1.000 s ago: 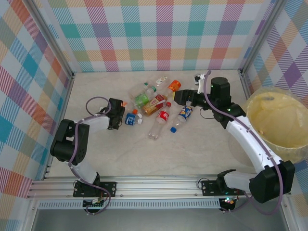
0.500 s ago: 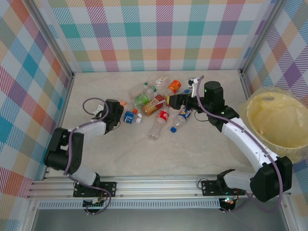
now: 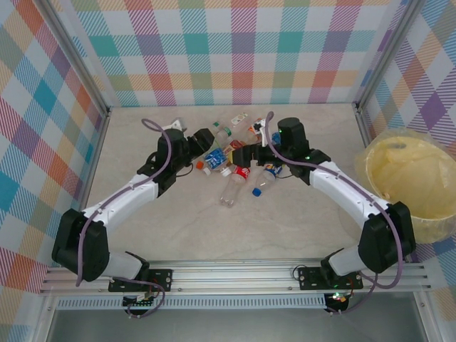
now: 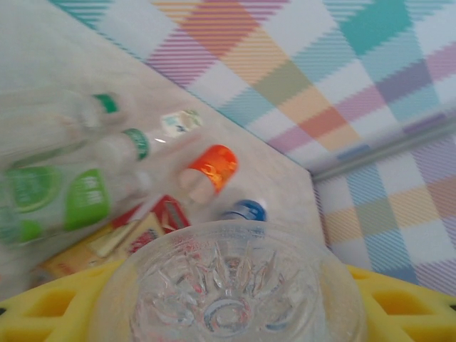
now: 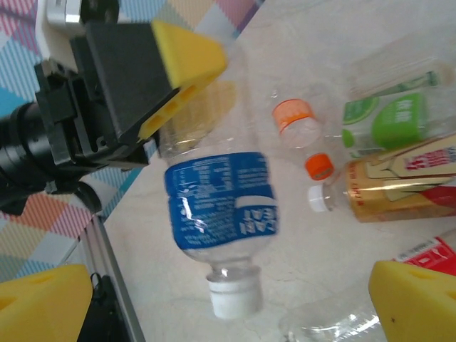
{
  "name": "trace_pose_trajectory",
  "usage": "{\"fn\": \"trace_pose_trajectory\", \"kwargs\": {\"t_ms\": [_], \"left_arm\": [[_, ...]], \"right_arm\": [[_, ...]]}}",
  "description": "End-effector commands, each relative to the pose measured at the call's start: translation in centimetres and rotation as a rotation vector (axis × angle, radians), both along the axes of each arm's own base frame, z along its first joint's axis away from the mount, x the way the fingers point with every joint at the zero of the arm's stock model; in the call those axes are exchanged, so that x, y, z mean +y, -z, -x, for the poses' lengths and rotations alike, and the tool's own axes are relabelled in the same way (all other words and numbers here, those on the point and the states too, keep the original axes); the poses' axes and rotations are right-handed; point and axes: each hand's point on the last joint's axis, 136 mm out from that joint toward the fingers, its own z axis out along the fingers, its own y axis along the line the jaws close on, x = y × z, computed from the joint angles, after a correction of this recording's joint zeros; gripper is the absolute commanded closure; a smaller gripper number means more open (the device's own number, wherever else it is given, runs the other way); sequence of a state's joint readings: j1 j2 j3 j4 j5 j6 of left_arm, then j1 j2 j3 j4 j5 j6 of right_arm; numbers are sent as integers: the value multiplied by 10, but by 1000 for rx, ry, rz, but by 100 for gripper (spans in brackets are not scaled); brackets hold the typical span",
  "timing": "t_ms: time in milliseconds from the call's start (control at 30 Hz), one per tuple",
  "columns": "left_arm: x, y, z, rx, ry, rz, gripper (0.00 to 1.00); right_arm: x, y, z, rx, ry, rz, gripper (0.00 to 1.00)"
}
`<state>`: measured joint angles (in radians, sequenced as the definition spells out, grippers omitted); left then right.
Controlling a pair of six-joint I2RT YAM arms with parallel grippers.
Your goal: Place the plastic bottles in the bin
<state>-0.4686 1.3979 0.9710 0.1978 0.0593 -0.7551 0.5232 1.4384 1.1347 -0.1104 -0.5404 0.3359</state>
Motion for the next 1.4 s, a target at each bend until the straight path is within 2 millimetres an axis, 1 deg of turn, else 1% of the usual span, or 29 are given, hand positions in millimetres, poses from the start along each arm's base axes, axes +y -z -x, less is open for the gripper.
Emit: {"fn": "trace_pose_trajectory", "kwargs": {"t_ms": [0,67,167,233,400,533,600,667,800,1000,1033,1100,1200,1300,1367], "left_arm": [[-42,-37,8,-128,212,47,46],[-51,-43,10,-142,254,72,46],[-61,-46,11,-150,289,91,45],[-63,-46,10,-149,296,100,45],[-68,-50,11,-159,320,140,45],[-70,-49,11,-157,331,143,45],[-71,-49,11,-157,333,142,45],[-71,-50,11,-157,333,146,45],[-71,-50,11,-156,331,144,46],[-69,-48,8,-143,314,150,45],[-69,-49,8,-140,309,149,43],[-68,-49,7,-139,304,148,36],[-68,-49,8,-135,317,148,27],[-63,-58,10,-138,320,157,14],[-58,-66,11,-147,303,157,3]], "right_arm": [[14,-13,8,-44,-81,-3,0],[17,-9,5,-33,-72,6,0],[23,-8,4,-22,-81,-7,0],[26,-6,3,-12,-87,-11,0],[26,13,-12,29,-23,48,0],[34,11,-8,42,-68,0,1],[37,8,-7,45,-80,-16,5],[38,9,-8,52,-79,-19,12],[40,13,-12,77,-68,-11,18],[32,18,-19,76,-9,44,34],[30,18,-21,71,7,54,36],[25,19,-24,63,40,73,37],[17,20,-27,64,85,104,40],[9,21,-29,59,121,139,42],[1,22,-32,50,159,164,42]]}}
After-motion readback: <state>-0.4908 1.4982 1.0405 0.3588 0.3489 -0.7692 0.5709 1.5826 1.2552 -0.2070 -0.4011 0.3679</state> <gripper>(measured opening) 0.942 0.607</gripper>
